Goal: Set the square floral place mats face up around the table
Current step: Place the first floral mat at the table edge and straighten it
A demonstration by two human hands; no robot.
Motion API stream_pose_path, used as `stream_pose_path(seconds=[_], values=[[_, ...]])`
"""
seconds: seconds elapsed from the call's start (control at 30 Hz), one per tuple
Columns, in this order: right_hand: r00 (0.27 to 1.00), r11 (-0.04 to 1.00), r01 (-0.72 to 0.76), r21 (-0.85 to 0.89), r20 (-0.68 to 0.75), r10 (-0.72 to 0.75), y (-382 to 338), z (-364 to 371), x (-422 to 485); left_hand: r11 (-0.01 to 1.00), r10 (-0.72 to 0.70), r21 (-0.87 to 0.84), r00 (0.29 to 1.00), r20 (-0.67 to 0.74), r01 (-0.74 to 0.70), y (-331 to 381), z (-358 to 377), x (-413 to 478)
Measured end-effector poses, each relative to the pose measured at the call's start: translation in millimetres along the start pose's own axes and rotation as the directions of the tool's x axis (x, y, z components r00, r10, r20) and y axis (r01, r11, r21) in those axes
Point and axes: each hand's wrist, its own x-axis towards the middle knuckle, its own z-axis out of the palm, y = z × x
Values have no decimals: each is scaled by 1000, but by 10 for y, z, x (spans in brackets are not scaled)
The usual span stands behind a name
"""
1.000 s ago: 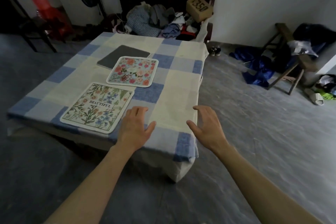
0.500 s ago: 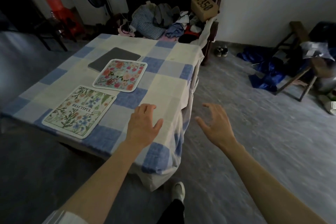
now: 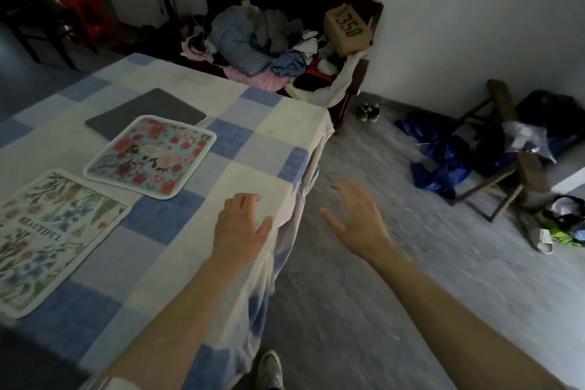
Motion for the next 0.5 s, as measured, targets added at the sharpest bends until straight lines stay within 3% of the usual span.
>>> stream_pose_path(seconds=[0.23, 0.5], values=[[1000, 993, 12, 118, 27, -16, 471, 77, 755, 998, -51, 42, 999, -15, 52, 136, 231, 613], [973, 953, 109, 282, 164, -160, 1104, 281, 1741, 944, -311, 109, 950, -26, 312, 416, 571, 1082]])
